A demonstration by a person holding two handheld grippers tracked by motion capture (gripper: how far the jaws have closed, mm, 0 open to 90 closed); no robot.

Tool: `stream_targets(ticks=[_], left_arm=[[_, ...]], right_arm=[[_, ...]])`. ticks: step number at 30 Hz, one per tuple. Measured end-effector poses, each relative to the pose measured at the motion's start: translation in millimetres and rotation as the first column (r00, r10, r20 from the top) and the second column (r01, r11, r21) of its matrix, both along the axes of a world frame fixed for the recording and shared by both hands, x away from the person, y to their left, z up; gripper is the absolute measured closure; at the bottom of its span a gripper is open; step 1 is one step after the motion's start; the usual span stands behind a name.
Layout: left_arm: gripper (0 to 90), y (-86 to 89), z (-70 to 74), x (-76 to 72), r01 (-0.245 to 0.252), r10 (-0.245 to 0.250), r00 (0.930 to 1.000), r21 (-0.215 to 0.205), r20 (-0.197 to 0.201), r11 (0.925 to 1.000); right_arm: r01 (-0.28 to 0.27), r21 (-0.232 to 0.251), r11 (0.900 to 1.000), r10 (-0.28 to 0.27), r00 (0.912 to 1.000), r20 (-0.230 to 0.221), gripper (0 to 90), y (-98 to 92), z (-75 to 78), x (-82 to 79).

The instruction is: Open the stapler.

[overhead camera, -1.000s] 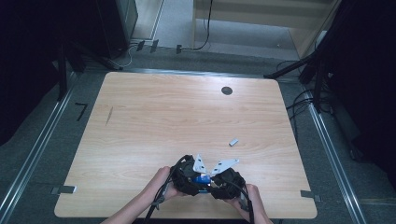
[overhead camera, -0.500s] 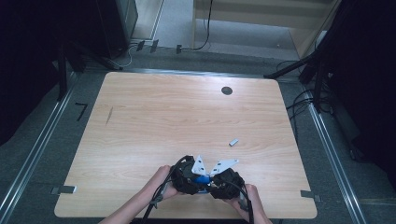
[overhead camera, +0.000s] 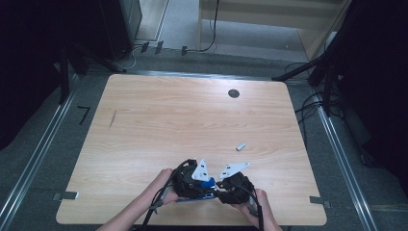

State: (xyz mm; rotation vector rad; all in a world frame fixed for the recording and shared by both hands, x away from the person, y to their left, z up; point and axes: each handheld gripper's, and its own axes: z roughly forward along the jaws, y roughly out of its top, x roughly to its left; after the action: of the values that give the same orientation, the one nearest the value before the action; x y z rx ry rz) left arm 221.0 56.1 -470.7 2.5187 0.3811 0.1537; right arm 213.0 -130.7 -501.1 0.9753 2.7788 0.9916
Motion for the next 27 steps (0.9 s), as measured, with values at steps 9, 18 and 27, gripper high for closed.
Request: stream_targets(ticks=[9, 18, 27], left_arm=[[65.9, 1.5, 1.9, -0.6, 0.013, -0.013, 0.9999, 0.0, 0.01, 0.9999], [66.7, 2.7, 3.7, -1.3, 0.021, -0.021, 0.9997, -0.005, 0.013, 0.9998], [67.1, 6.8, 7.8, -2.1, 0.034, -0.034, 0.9993, -0.011, 0.016, 0.9994]], right_arm=[[0.048, 0.055, 0.997, -0.051, 0.9973, 0.052, 68.2, -6.2, 15.4, 1.8], [0.05, 0.058, 0.997, -0.053, 0.9971, 0.055, 69.7, 2.1, 10.8, 4.4], [0.041, 0.062, 0.997, -0.045, 0.997, 0.063, 71.8, 5.9, 11.1, 3.4]])
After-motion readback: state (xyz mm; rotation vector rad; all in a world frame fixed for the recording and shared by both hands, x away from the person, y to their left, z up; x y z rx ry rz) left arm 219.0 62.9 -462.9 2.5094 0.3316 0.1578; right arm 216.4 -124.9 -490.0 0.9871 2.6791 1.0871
